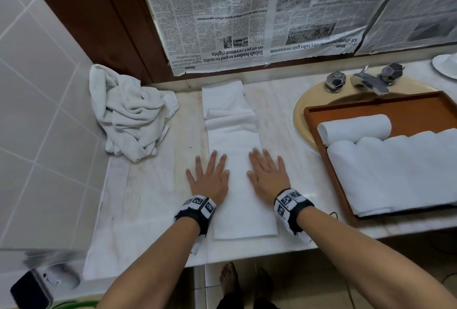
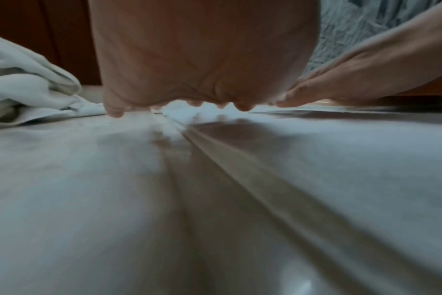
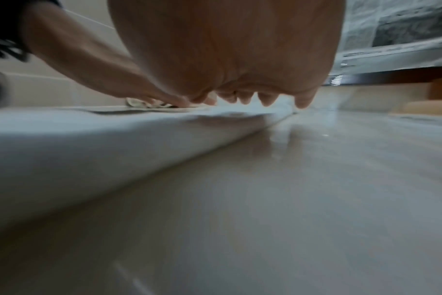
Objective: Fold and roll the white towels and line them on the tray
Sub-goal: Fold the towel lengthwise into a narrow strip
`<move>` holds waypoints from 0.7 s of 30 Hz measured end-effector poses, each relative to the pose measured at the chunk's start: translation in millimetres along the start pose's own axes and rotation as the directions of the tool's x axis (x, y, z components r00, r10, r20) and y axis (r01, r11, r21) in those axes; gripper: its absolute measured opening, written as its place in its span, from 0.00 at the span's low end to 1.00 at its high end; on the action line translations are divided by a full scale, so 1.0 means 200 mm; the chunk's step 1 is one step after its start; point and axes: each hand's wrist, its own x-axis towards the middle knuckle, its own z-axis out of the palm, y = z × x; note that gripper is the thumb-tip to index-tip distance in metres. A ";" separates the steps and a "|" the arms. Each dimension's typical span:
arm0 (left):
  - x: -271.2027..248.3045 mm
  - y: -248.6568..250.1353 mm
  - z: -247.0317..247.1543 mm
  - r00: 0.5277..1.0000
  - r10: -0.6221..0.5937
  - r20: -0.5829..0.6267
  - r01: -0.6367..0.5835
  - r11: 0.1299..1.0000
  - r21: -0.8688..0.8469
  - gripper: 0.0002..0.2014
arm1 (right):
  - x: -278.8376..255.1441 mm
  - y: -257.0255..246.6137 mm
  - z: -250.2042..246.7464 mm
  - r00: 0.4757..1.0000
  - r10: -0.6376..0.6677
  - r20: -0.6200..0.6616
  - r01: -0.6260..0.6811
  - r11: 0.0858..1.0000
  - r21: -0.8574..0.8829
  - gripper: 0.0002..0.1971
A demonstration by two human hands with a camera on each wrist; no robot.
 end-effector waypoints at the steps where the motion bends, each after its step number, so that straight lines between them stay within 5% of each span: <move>1: -0.01 0.03 0.01 0.999 0.044 0.008 -0.044 0.999 0.008 0.26 | -0.02 -0.03 0.02 0.998 -0.057 0.024 0.057 0.998 -0.011 0.35; 4: -0.03 0.03 0.05 0.998 0.043 0.051 -0.043 0.999 0.008 0.26 | -0.08 -0.07 0.08 0.993 -0.083 0.088 0.085 0.996 -0.024 0.41; 9: -0.12 -0.11 0.04 0.997 -0.058 0.051 0.059 0.998 -0.017 0.27 | -0.21 0.08 0.06 0.996 0.059 0.071 -0.055 0.997 -0.057 0.30; 13: -0.32 -0.13 0.08 0.999 0.037 -0.003 -0.037 0.999 -0.027 0.27 | -0.38 0.09 0.11 0.998 -0.066 -0.019 0.066 0.998 0.012 0.35; 16: -0.45 -0.11 0.15 0.992 0.122 -0.031 -0.123 0.991 -0.043 0.35 | -0.52 0.04 0.21 0.980 -0.179 -0.091 0.176 0.983 -0.042 0.27; 21: -0.51 -0.14 0.22 0.986 0.135 -0.100 -0.140 0.989 -0.053 0.32 | -0.60 0.10 0.25 0.983 -0.087 -0.165 0.081 0.996 -0.043 0.26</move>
